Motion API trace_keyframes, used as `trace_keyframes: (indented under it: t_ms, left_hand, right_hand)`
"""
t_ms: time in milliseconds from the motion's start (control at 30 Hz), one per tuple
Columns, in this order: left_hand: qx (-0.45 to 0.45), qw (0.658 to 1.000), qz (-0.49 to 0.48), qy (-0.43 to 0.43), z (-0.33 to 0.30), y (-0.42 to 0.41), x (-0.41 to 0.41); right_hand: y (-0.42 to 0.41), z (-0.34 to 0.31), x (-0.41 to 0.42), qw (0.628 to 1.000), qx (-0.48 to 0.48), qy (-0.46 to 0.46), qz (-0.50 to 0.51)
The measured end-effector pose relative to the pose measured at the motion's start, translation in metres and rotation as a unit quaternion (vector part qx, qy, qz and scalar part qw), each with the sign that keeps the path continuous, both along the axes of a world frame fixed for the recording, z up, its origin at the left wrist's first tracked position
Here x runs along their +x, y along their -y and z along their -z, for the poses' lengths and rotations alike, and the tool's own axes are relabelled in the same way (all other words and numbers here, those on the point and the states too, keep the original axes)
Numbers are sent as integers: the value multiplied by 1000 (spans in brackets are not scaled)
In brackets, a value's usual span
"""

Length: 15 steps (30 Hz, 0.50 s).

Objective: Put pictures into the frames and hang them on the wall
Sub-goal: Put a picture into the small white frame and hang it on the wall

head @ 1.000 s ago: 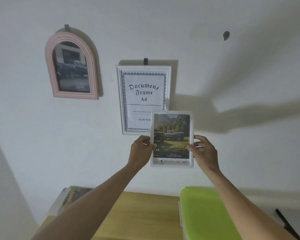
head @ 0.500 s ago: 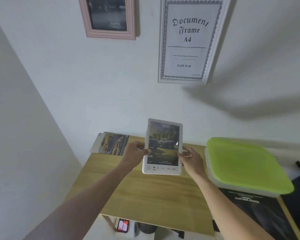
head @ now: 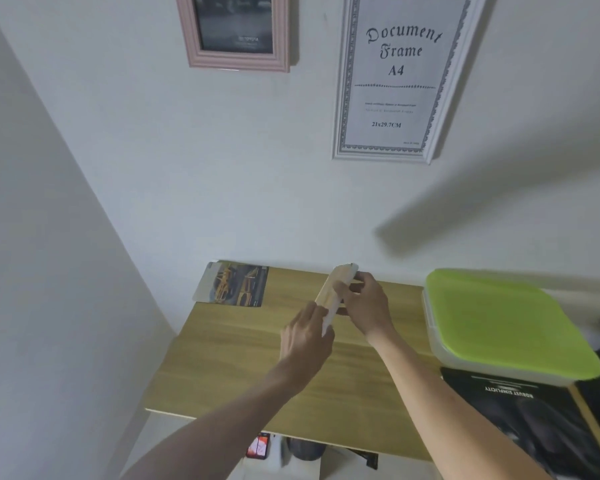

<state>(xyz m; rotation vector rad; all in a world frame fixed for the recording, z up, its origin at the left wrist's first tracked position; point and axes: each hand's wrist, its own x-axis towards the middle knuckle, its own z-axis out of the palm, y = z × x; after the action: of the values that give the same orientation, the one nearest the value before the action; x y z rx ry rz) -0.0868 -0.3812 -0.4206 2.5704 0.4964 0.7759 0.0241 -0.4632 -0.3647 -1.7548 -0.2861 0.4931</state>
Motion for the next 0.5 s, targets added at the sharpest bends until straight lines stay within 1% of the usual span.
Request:
trace_keyframes:
  t_ms: [67,167,233,300,400,433,500]
  left_hand:
    - [33,999,33,16,10,2,4]
    - [12,998,49,22,25,0,6]
    - [-37,999,26,-4,32,-11,10]
    - [-81,995,-12,-60,40,-27,18]
    - [-184,973,-61,-122,47,-49,30]
    - [-216,965,-59,-137,49,-54,32]
    - [-245,957,-34,-152,55,-62,36]
  right_hand:
    - [2,7,7,1000,-19,0,11]
    - [11,20,19,1000,-23,-18,2]
    - [21,27,26,999,-17,-42,-6]
    - [30,39,36,997,-17,-64,-37]
    - [37,57,54,994,-38,-66,-80]
    - [37,62,60,993,-44,-66,-86]
    - [34,71,70,992,-51,-66,-94]
